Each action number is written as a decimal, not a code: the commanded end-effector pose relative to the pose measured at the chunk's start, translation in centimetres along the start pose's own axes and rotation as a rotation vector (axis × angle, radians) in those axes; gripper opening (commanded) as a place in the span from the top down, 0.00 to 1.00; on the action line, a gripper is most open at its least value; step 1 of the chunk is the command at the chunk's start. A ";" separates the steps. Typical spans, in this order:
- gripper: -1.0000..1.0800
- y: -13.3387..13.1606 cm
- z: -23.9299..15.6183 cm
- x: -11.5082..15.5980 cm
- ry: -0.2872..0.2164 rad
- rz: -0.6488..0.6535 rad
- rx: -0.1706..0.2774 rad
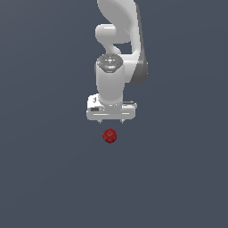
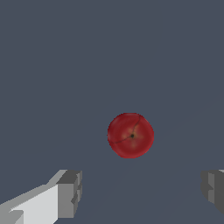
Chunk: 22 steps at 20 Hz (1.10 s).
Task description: Pick up the object and move it to a goal position.
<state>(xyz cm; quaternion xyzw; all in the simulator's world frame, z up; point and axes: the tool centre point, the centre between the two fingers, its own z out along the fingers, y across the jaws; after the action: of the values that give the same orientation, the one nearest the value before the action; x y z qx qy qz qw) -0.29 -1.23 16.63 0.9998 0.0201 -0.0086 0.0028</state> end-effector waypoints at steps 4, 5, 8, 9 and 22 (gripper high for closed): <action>0.04 0.1 0.7 0.1 0.001 -0.059 -0.002; 0.04 0.2 0.9 0.1 0.001 -0.075 -0.002; 0.04 0.3 1.5 0.2 0.002 -0.129 -0.003; 0.04 0.3 1.8 0.2 0.003 -0.150 -0.003; 0.04 0.8 5.5 0.6 0.012 -0.476 -0.003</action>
<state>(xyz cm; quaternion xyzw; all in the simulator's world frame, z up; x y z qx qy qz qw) 0.21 -2.04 11.54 0.9712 0.2380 -0.0040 0.0024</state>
